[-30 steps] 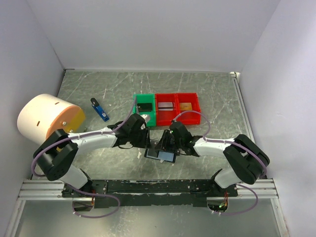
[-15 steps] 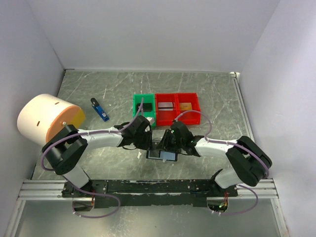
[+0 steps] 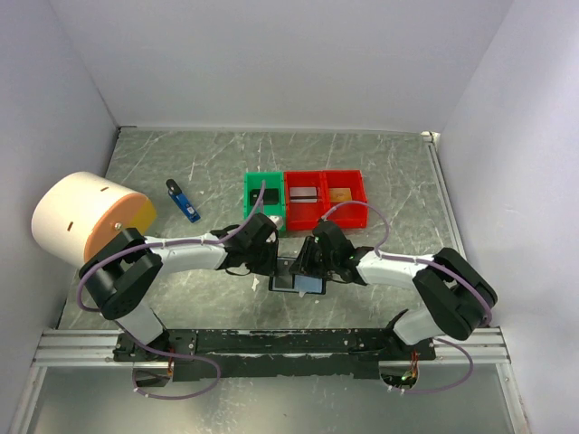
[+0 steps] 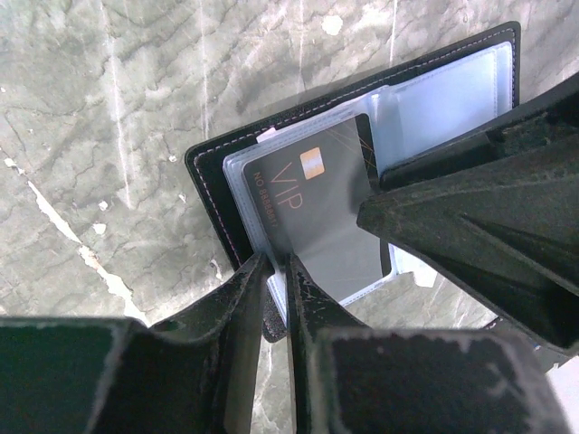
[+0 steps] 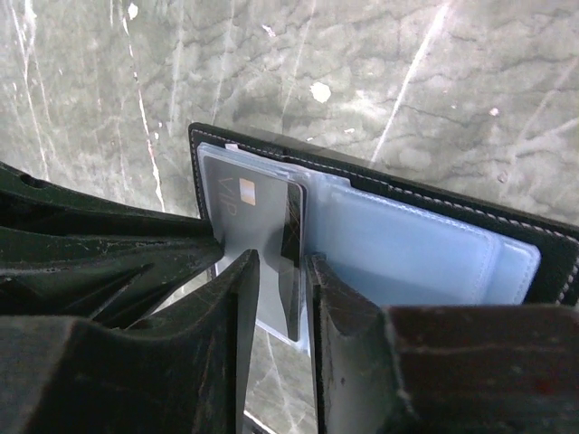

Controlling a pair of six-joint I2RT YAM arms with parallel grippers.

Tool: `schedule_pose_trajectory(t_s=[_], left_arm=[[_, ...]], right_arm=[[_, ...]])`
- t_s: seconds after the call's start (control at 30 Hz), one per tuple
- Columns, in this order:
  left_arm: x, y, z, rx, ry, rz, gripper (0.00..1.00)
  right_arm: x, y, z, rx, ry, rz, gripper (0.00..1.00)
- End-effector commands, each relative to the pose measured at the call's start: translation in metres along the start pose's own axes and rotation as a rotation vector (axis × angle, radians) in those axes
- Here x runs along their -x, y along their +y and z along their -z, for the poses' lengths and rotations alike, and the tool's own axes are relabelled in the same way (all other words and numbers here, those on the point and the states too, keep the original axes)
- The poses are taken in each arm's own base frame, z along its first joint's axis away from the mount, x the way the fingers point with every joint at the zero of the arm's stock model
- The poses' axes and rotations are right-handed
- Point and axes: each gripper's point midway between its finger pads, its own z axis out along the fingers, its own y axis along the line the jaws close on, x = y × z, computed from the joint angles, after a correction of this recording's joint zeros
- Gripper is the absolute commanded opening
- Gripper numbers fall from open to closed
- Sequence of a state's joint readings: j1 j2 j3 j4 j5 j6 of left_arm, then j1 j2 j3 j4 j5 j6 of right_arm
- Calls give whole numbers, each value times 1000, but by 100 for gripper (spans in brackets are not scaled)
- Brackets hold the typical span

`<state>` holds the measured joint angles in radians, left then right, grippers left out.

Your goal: Take the credit cards out of the card holder

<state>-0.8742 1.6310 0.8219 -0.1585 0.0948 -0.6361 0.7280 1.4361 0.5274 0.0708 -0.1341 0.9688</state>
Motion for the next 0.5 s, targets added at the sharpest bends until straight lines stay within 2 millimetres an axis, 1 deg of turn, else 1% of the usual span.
schedule_pose_trajectory(t_s=[0.0, 0.23, 0.47], left_arm=[[-11, 10, -2, 58, 41, -20, 26], [-10, 12, -1, 78, 44, -21, 26], [-10, 18, -1, 128, 50, -31, 25]], right_arm=[[-12, -10, -8, -1, 37, -11, 26], [-8, -5, -5, 26, 23, -13, 17], [-5, -2, -1, 60, 20, -20, 3]])
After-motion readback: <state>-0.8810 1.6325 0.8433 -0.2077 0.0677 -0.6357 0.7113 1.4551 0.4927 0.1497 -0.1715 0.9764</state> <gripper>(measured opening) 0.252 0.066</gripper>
